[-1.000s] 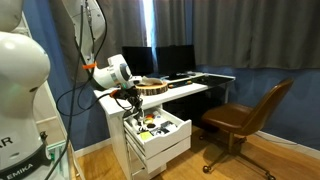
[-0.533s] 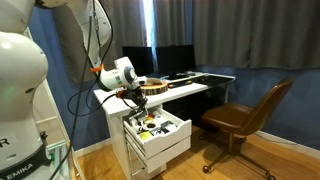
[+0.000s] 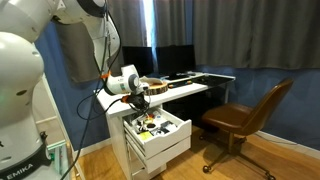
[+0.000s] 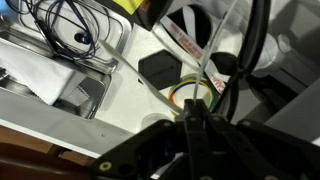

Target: Pick up the sun glasses from the table and put them in the open drawer

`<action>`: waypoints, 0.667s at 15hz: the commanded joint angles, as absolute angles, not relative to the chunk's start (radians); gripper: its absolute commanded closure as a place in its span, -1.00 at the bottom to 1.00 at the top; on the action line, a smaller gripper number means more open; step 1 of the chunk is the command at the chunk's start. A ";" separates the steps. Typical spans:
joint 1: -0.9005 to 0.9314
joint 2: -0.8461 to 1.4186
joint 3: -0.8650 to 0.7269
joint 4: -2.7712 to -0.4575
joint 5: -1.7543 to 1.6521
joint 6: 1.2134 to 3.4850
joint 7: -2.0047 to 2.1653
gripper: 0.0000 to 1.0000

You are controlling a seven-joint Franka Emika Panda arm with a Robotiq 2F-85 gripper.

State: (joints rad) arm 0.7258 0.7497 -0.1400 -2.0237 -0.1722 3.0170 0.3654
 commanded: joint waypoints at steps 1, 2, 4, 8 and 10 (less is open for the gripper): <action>0.683 0.830 -0.094 -1.922 -0.149 2.981 0.277 0.98; 0.668 0.844 -0.076 -1.906 -0.151 2.982 0.254 0.98; 0.636 0.866 -0.036 -1.881 -0.152 2.978 0.209 0.98; 0.576 0.885 0.011 -1.859 -0.164 2.958 0.131 0.98; 0.550 0.894 0.036 -1.848 -0.168 2.944 0.098 0.98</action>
State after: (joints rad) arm 0.5903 0.8558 -0.0161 -1.9009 -0.1720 2.9742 0.1506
